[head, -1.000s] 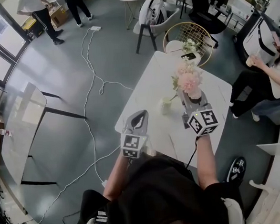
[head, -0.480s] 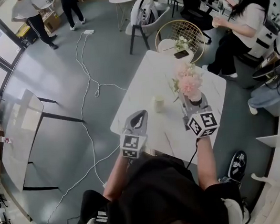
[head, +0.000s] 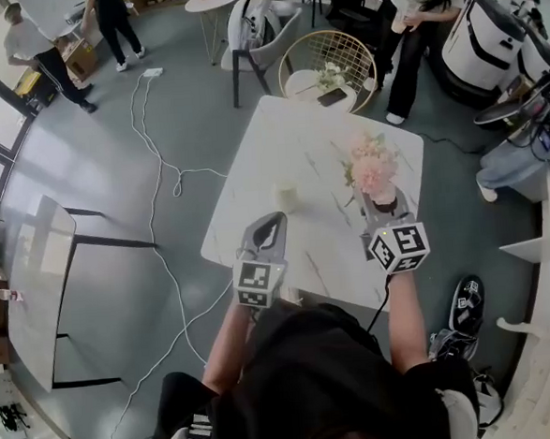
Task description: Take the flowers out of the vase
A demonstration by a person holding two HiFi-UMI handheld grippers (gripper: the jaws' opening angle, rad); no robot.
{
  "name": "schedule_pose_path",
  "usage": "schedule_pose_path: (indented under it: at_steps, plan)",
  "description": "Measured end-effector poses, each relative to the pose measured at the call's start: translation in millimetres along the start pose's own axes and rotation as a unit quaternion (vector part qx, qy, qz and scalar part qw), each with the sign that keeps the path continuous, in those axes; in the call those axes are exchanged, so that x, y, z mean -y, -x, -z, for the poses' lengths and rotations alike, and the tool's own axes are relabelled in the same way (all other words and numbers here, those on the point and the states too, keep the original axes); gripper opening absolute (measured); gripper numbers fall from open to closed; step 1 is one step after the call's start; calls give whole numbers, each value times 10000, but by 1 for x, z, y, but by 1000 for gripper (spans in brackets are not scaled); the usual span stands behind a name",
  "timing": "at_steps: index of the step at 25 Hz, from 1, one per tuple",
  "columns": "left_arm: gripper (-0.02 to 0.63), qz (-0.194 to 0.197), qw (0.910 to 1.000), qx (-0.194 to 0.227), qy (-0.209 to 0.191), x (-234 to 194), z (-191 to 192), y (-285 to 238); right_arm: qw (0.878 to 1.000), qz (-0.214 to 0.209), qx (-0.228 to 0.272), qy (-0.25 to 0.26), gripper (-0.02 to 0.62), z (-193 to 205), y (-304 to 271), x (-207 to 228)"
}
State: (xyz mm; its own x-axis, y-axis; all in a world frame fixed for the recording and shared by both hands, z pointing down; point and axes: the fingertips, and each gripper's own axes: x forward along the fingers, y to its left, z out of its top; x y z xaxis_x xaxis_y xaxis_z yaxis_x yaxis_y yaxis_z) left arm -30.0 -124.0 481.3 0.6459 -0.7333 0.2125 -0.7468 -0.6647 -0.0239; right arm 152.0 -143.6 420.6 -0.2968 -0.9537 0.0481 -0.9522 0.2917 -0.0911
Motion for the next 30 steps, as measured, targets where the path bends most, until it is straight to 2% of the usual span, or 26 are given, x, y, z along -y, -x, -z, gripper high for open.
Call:
schedule_pose_path:
  at_steps: [10,30]
  plan:
    - [6,207,9998,38,-68,64,-5,-7,9992,333,-196,-59,86,23,77,37]
    - [6,418,9989,137,-184,170,-7,15,9970,684,-352,-88,86,52,214,65]
